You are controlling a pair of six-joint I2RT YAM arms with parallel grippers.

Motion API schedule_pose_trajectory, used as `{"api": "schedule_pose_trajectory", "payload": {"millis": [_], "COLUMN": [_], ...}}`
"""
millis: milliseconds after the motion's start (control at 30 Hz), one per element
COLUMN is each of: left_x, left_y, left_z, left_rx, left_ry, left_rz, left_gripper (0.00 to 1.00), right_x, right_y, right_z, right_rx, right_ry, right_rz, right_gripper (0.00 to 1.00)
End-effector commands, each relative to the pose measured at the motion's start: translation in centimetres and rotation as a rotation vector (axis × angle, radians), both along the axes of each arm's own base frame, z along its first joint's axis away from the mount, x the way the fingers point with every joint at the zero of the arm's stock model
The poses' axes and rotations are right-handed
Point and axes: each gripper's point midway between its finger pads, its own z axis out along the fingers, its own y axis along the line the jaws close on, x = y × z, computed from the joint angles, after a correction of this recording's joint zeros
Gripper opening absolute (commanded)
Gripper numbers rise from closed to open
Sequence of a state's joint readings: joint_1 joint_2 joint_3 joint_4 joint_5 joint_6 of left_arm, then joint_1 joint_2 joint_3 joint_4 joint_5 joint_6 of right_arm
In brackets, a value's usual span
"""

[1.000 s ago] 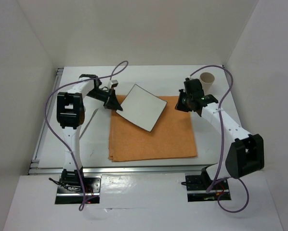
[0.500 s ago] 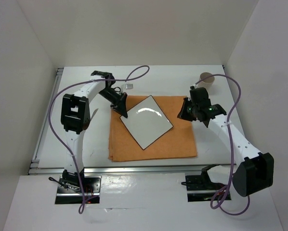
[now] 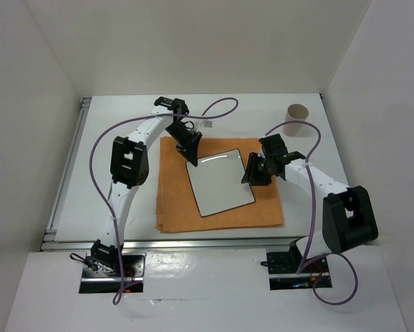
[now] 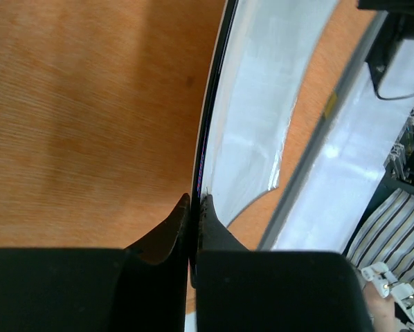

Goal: Set the dinner table for one person

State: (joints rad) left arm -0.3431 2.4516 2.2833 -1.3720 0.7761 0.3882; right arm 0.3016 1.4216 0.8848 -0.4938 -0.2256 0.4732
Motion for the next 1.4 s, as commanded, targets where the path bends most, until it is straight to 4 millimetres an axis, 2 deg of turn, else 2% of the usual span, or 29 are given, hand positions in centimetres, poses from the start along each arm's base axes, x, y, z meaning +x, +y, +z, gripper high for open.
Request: {"api": "schedule_pose_trajectory", "payload": {"millis": [0,67,133,333,467,500,533,567,633,667,733,767,800,833,900,967,1033,1133,1200,1233,1267,1367], "left_x": [2.9,4.5,4.8,7.8,9.4,9.5,9.6,10.4,10.6,11.5,12.1,12.4,12.7,12.8,12.6,11.6,10.7,9.5,8.7,8.4,8.2,7.7], "left_y": [1.1,1.7,1.8,1.4,1.3,1.6,1.5,1.4,1.3,0.9,1.0,0.8,0.8,1.0,1.3,1.8,3.8,5.7,7.5,8.8,9.4,10.6], "left_z": [-3.0,-4.2,-5.4,-5.9,-6.3,-6.7,-6.9,-5.7,-4.8,-2.9,-1.3,-0.2,1.8,2.7,4.9,5.4,5.7,5.6,4.8,3.9,3.4,2.6], "left_rx": [0.116,0.169,0.207,0.255,0.291,0.314,0.313,0.303,0.299,0.27,0.265,0.25,0.239,0.243,0.232,0.247,0.271,0.283,0.317,0.345,0.354,0.364], "left_ry": [-0.108,-0.178,-0.205,-0.315,-0.383,-0.381,-0.378,-0.426,-0.437,-0.488,-0.521,-0.542,-0.574,-0.588,-0.621,-0.606,-0.586,-0.56,-0.534,-0.51,-0.496,-0.463], "left_rz": [-0.009,0.004,-0.005,0.07,0.097,0.119,0.128,0.14,0.18,0.206,0.258,0.275,0.308,0.325,0.346,0.356,0.39,0.409,0.433,0.448,0.455,0.469], "left_gripper": [0.0,0.0,0.0,0.0,0.0,0.01,0.1,0.16,0.3,0.35,0.41,0.45,0.49,0.51,0.52,0.52,0.52,0.52,0.52,0.52,0.51,0.5], "right_x": [0.5,0.0,0.0,0.1,-0.5,-0.6,-0.5,-0.1,0.3,0.4,0.7,0.4,0.3,0.0,-0.2,-0.3,-0.7,-1.6,-2.8,-3.0,-3.8,-5.0], "right_y": [0.4,0.4,0.6,0.1,-0.5,-0.7,-0.9,-1.4,-1.9,-2.0,-1.9,-1.9,-1.9,-1.8,-1.6,-1.2,-0.5,0.2,0.0,0.2,0.0,0.3], "right_z": [-1.1,-2.4,-3.1,-3.8,-4.2,-4.0,-3.3,-2.8,-1.6,-1.4,-1.3,-2.1,-2.4,-3.5,-4.2,-4.7,-5.0,-5.1,-5.5,-4.9,-5.5,-5.5], "right_rx": [0.009,0.009,0.015,-0.009,-0.041,-0.05,-0.056,-0.083,-0.102,-0.106,-0.107,-0.108,-0.112,-0.108,-0.095,-0.074,-0.031,0.015,0.025,0.047,0.045,0.091], "right_ry": [-0.022,0.003,0.031,0.036,0.062,0.059,0.045,0.02,-0.016,-0.027,-0.044,-0.024,-0.012,0.006,0.017,0.017,0.019,0.03,0.036,0.017,0.025,0.015], "right_rz": [0.025,0.029,0.024,-0.01,-0.012,-0.017,-0.023,-0.032,-0.05,-0.055,-0.046,-0.031,-0.03,-0.024,-0.026,-0.015,0.008,0.036,0.042,0.042,0.041,0.083], "right_gripper": [0.48,0.48,0.47,0.5,0.52,0.54,0.54,0.54,0.58,0.58,0.58,0.58,0.58,0.58,0.57,0.53,0.46,0.28,0.22,0.16,0.14,0.11]}}
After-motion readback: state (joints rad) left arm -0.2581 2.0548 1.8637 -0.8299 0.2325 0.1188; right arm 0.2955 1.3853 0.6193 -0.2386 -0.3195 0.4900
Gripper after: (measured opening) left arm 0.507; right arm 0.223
